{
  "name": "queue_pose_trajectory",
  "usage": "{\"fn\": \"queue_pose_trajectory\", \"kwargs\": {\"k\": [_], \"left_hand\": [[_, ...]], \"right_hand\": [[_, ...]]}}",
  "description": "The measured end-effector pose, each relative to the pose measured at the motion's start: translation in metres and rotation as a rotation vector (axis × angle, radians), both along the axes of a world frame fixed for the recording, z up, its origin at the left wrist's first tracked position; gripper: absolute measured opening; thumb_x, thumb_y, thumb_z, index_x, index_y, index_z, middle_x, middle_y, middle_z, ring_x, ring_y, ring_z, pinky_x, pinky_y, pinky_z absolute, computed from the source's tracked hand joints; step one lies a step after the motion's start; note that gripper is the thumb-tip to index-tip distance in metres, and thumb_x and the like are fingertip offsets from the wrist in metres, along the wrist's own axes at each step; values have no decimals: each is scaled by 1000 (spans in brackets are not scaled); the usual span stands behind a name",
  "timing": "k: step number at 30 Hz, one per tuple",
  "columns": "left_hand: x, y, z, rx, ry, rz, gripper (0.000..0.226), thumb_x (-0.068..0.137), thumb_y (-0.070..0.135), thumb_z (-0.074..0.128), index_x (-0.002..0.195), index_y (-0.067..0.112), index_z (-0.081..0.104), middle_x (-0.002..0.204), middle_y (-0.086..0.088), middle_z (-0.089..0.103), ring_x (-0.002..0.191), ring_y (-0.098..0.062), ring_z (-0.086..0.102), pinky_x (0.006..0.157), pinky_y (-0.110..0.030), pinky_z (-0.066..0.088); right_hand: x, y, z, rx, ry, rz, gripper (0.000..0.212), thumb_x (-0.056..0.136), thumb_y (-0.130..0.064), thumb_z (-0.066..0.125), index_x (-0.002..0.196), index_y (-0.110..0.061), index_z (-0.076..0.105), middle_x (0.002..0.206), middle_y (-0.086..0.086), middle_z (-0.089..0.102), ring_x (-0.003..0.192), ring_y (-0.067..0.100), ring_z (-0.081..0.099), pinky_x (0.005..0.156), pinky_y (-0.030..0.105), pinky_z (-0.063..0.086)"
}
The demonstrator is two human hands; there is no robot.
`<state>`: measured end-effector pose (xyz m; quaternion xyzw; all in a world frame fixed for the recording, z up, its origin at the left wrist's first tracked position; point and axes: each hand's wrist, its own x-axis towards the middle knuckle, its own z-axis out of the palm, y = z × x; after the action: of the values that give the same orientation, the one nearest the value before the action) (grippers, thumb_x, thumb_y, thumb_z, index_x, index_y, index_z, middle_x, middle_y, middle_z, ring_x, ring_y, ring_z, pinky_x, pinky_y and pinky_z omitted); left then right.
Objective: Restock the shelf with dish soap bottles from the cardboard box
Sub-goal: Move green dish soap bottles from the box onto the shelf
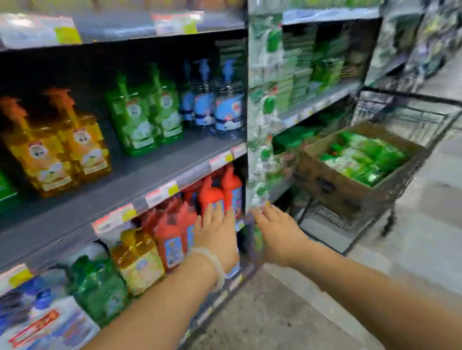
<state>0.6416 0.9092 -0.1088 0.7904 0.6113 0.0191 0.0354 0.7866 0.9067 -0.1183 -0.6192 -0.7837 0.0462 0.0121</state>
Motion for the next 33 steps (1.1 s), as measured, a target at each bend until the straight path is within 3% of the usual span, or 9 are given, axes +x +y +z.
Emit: {"fn": "queue_pose_trajectory", "kwargs": {"k": [5,9,17,23,28,33], "left_hand": [[119,27,5,-19,10,-224,86,84,29,63,148,11,8,158,-13,2,146,-32,-1,118,-45,13],[205,58,-8,-90,55,-353,84,89,22,58,150,13,1,158,-12,-6,146,-31,-8,120,-46,7],[368,164,-19,-78,31,-513,81,87,27,61,149,13,10,158,-13,1,146,-31,-1,119,-47,12],[448,275,3,-56,-36,-486,83,83,32,65,147,14,15,157,-14,9,146,-31,5,118,-43,16],[487,333,-25,-185,42,-465,89,82,38,66,148,14,11,157,-15,6,146,-32,5,118,-44,17],[531,384,-61,-295,-31,-386,82,82,36,66,145,14,20,155,-12,14,144,-30,11,117,-44,22]], "right_hand": [[118,-4,4,-76,39,-241,96,83,-34,67,150,-14,1,159,9,2,147,30,2,120,45,12],[196,4,-11,-100,61,-411,101,80,-36,70,150,-16,1,159,8,1,147,29,1,120,45,11],[339,87,-7,-83,57,-587,101,77,-39,71,150,-15,5,158,10,6,146,29,6,119,44,15],[419,186,23,-56,84,-591,99,80,-45,65,150,-12,3,158,12,5,146,30,6,120,41,13],[475,240,-5,-128,125,-616,98,80,-35,69,150,-15,3,159,10,6,146,29,7,118,41,15],[529,306,-38,-173,174,-550,101,77,-40,71,149,-13,7,157,11,12,144,29,14,118,36,16]]}}
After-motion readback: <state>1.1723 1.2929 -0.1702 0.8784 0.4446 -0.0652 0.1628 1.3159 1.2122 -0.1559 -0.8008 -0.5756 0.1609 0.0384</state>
